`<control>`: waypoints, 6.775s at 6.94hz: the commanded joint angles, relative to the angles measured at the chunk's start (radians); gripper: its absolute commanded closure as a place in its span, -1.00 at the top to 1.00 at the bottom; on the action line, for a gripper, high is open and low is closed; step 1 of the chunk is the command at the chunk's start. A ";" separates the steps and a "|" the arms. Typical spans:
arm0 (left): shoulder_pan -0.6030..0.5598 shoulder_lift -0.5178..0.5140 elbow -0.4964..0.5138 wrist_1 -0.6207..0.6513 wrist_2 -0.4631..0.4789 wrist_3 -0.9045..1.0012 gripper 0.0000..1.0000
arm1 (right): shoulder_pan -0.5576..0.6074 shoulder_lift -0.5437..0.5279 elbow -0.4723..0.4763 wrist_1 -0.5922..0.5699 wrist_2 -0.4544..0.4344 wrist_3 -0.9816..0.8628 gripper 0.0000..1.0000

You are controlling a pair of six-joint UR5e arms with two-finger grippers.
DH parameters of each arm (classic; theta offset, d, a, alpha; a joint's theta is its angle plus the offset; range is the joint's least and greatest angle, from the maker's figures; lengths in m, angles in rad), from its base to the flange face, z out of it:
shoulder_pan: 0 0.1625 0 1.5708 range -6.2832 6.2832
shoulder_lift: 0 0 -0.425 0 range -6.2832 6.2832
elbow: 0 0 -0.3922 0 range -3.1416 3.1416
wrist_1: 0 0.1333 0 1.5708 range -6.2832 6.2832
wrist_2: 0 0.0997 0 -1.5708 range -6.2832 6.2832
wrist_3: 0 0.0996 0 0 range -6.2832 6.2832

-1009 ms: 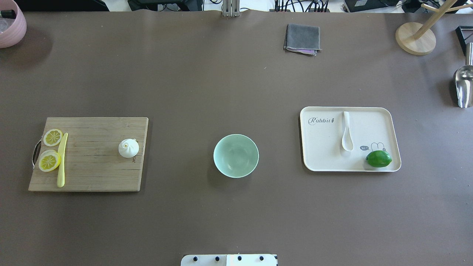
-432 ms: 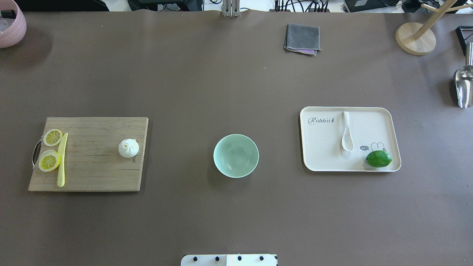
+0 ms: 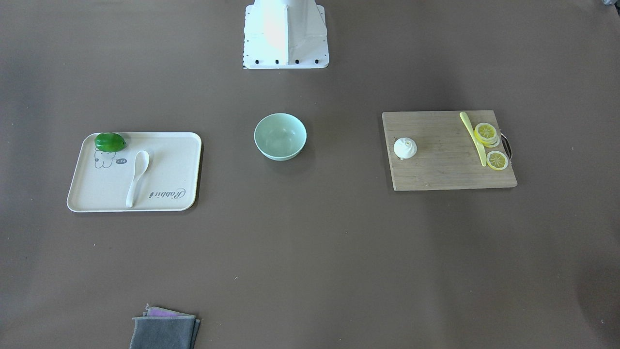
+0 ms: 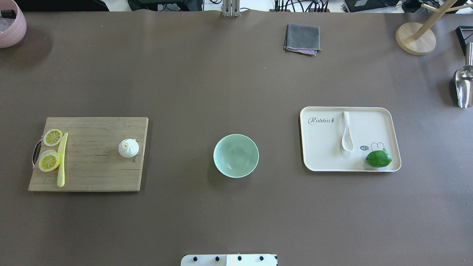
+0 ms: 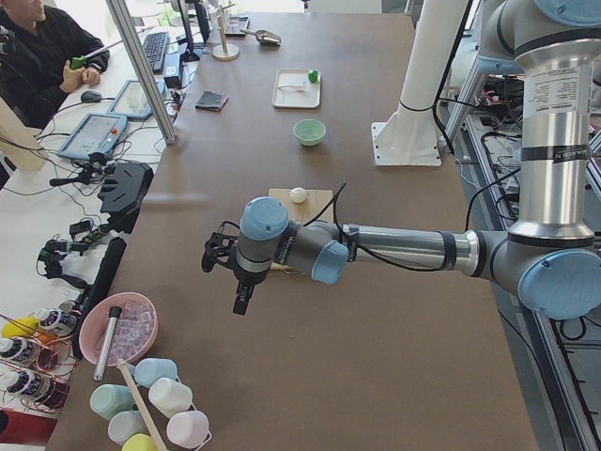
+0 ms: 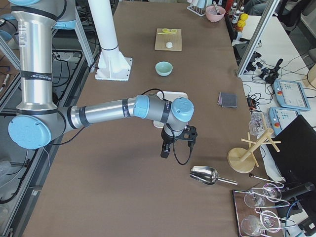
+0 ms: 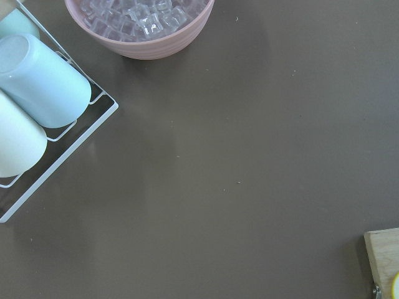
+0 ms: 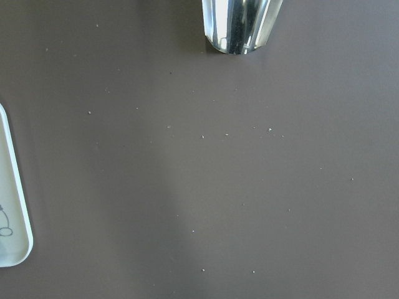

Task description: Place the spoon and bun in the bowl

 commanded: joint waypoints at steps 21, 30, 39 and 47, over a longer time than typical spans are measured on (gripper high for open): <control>0.457 -0.304 0.046 -0.202 0.202 -0.574 0.96 | -0.721 0.308 -0.194 0.621 -0.260 0.927 0.89; 0.457 -0.304 0.040 -0.203 0.202 -0.574 0.96 | -0.729 0.314 -0.212 0.620 -0.260 0.939 -0.99; 0.747 -0.133 -0.144 -0.280 0.338 -0.657 0.95 | -0.684 0.424 -0.079 0.606 -0.171 1.108 -1.00; 0.954 -0.158 -0.164 -0.280 0.509 -0.823 0.16 | -0.845 0.561 -0.076 0.604 -0.264 1.304 -1.00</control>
